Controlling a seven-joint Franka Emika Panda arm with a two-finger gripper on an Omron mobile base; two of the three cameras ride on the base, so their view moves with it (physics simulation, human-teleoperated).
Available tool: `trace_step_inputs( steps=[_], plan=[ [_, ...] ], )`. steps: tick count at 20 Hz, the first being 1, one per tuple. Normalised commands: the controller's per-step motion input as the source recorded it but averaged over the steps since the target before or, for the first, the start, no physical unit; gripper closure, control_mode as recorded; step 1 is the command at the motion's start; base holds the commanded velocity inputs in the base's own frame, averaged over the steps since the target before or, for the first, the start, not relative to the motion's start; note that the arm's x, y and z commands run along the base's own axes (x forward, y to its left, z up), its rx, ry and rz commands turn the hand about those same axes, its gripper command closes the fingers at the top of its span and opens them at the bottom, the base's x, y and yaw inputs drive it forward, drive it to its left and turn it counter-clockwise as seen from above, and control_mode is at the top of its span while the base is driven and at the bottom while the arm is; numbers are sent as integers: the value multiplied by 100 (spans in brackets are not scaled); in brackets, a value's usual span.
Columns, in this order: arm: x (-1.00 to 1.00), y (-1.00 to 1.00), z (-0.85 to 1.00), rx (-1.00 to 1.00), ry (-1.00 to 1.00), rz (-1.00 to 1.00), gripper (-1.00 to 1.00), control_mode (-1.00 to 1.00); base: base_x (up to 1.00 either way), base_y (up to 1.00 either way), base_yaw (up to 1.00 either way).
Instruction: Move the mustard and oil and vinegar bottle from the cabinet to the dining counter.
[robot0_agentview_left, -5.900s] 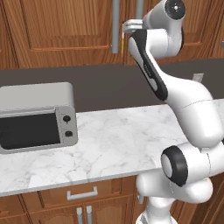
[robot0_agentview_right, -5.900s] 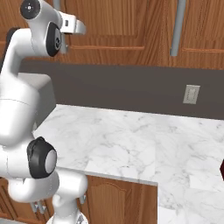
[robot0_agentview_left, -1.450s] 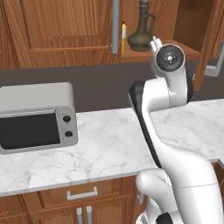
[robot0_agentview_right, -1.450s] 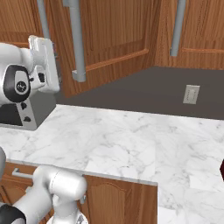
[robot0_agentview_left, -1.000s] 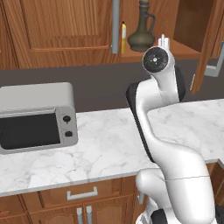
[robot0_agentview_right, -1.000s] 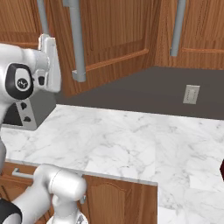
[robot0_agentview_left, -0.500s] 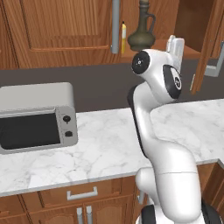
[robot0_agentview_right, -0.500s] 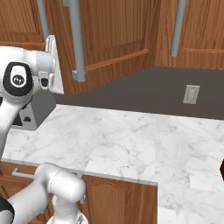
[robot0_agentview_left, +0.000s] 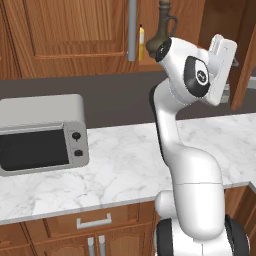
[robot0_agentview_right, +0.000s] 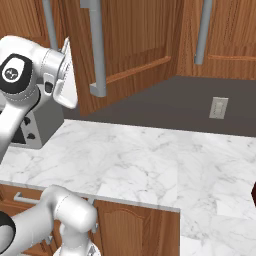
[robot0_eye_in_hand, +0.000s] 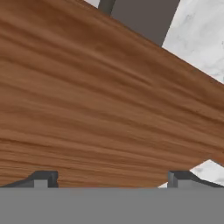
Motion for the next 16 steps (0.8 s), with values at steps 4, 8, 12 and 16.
trace_step_inputs(
  steps=[4, 8, 12, 16],
  plan=[
    [-42, -30, -5, 5, -8, -34, -100, -100, 0, 0, 0],
    [-39, -41, -18, 0, -14, -29, -100, -100, 0, 0, 0],
    [-25, -62, -20, 0, -16, -20, -100, -100, 0, 0, 0],
    [-14, -59, -8, -3, -25, -12, -100, -100, 0, 0, 0]
  ],
)
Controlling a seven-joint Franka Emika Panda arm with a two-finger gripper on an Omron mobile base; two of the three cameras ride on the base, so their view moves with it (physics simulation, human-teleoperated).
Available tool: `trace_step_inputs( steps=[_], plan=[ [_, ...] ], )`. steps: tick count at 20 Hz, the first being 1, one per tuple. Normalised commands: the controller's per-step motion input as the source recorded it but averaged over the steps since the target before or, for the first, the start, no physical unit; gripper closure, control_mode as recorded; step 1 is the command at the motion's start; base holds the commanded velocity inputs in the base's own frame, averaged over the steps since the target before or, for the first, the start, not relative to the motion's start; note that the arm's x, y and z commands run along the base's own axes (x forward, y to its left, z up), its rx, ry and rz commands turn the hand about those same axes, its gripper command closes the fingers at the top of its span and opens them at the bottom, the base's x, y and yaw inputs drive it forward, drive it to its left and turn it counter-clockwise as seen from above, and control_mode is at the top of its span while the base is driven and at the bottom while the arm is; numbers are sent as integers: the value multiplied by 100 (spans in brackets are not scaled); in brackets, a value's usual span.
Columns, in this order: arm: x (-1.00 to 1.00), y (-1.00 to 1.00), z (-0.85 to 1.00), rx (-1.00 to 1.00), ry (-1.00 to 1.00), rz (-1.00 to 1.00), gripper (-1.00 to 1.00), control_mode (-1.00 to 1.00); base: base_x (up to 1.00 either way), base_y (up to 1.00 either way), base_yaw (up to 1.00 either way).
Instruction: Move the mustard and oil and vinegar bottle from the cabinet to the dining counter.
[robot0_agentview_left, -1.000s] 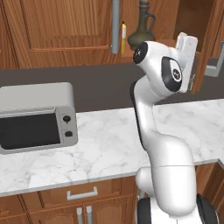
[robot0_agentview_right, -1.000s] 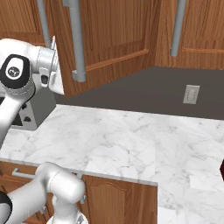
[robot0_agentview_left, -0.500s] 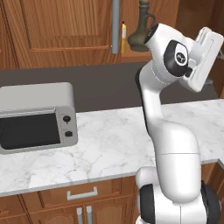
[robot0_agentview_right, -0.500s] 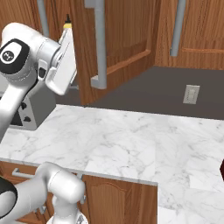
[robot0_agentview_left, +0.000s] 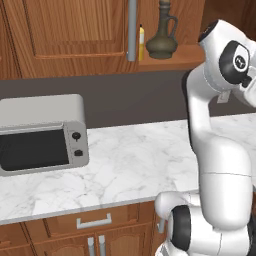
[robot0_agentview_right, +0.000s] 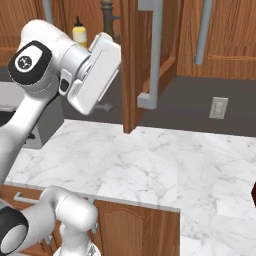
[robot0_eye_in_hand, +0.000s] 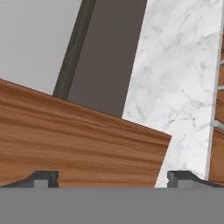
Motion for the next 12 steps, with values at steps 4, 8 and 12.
trace_step_inputs(
  steps=[4, 8, 12],
  plan=[
    [5, -42, -12, -8, -23, 0, -100, -100, 0, 0, 0],
    [14, -26, -13, -11, -17, 0, -100, -100, 0, 0, 0],
    [28, 12, -16, -15, -9, 3, -100, -100, 0, 0, 0]
  ],
)
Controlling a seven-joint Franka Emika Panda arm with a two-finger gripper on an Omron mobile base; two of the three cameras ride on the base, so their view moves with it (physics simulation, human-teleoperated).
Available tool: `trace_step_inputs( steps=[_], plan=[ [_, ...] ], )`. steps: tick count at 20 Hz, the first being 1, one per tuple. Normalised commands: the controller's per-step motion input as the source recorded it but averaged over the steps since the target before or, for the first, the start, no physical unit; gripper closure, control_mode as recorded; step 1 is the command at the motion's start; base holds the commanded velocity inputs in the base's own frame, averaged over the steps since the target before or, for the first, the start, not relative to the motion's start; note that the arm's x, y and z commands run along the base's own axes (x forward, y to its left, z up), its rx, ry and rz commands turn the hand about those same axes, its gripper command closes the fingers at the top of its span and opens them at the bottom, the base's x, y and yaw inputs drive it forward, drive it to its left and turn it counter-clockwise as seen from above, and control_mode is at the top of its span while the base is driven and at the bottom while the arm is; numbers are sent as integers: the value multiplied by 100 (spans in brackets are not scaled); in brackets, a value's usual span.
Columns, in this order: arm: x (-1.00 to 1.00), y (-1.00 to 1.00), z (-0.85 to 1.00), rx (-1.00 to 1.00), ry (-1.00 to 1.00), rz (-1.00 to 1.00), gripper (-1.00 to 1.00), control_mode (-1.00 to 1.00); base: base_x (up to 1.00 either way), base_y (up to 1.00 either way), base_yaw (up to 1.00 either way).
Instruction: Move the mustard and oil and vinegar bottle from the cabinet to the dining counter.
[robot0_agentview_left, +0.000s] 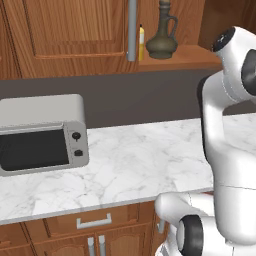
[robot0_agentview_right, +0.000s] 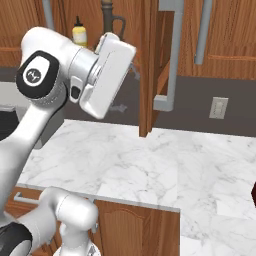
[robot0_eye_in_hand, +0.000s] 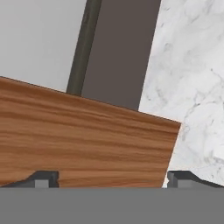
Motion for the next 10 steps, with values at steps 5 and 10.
trace_step_inputs(
  steps=[5, 10],
  plan=[
    [34, 66, -8, -17, -2, 8, -100, -100, 0, 0, 0],
    [15, 71, 3, -9, 11, 25, -100, -100, 0, 0, 0]
  ],
)
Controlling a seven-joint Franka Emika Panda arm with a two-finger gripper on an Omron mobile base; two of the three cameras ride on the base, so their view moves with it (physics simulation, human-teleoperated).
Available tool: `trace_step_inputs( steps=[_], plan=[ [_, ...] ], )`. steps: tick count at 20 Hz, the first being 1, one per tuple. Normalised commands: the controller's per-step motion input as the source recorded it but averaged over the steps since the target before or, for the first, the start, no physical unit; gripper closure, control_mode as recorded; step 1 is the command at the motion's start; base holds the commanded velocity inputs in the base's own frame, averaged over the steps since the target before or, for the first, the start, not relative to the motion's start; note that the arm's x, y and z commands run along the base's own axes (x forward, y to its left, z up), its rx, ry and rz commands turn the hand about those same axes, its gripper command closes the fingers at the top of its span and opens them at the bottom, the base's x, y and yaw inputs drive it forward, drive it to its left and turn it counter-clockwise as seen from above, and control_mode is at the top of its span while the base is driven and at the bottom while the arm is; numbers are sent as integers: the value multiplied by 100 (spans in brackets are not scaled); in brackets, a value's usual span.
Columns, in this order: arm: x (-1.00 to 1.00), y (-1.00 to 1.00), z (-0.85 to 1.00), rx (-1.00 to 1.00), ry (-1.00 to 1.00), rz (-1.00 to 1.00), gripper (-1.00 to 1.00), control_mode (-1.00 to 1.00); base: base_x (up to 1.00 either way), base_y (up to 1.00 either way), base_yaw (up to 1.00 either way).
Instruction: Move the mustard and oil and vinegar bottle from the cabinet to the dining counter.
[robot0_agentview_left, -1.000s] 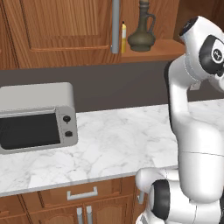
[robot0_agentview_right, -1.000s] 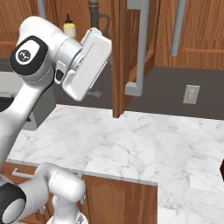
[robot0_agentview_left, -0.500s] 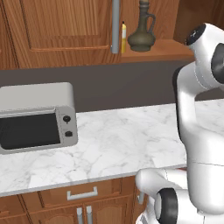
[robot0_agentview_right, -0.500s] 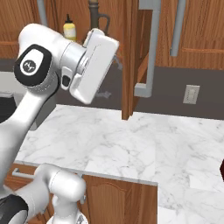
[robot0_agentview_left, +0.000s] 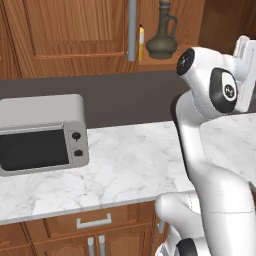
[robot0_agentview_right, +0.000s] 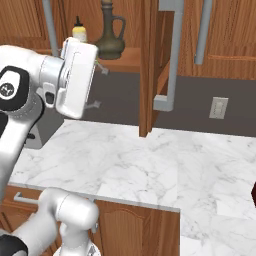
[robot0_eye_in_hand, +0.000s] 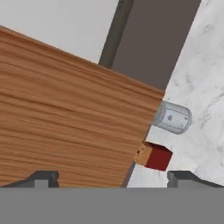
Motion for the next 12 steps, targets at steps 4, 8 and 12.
trace_step_inputs(
  steps=[4, 8, 12],
  plan=[
    [0, 67, 13, -2, 26, 39, -100, -100, 0, 0, 0],
    [-2, 62, 12, -1, 29, 51, -100, -100, 0, 0, 0],
    [-2, 57, 10, -1, 30, 56, -100, -100, 0, 0, 0]
  ],
)
